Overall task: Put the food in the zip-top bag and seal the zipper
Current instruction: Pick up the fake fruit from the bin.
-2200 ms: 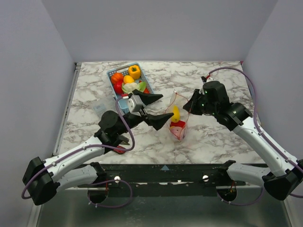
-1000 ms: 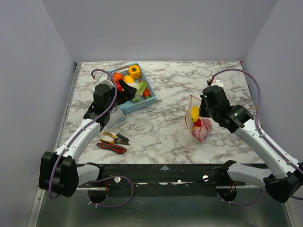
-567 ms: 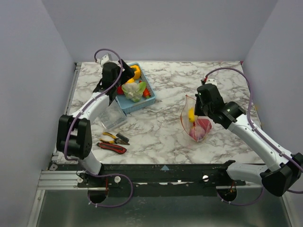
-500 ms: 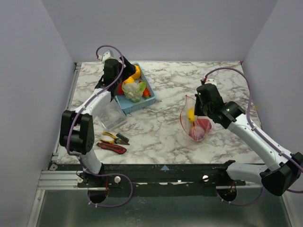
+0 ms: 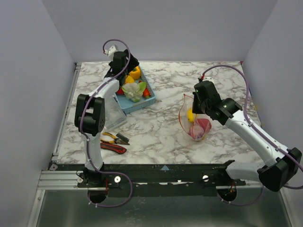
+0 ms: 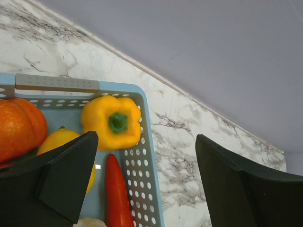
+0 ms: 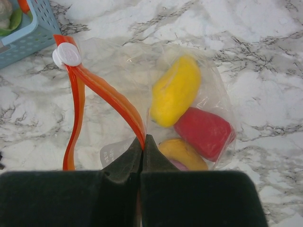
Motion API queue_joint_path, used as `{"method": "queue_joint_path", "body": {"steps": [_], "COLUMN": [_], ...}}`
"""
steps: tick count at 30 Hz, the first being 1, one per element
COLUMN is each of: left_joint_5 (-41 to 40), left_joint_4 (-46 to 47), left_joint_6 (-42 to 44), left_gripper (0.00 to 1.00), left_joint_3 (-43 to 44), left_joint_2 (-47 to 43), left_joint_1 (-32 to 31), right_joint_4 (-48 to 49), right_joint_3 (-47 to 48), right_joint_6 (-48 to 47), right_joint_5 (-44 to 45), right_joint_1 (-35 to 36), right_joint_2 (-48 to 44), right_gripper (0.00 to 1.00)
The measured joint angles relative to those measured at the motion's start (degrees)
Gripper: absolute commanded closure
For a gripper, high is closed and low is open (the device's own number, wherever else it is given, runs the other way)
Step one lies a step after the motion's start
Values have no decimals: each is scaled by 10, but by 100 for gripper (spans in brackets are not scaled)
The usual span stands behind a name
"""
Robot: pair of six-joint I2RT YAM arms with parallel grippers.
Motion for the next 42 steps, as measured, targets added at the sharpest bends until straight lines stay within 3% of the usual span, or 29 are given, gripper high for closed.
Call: {"method": "queue_joint_path", "body": {"steps": [25,32,35,42], "left_joint_5": [-28,-28,-24,-24], "left_joint_4": [-212,-249,-231,-194], "left_joint_6": [-139,-186,-229,-268], "left_gripper": [20,20,21,37], "left_joint_3": [217,273,256,229], "left_joint_2": [148,200,199,196], "left_joint_1": [6,10,13,21], "right_joint_4": [12,15,16,16], "right_joint_3": [6,13,14,14], "right_joint_6": [-12,-17,-19,-20], "right_joint_5": [-23,-26,-26,-26], "right_joint_1": [0,0,0,0], "right_joint_2": [42,55,55,56], "right_gripper": [100,100,100,100]}}
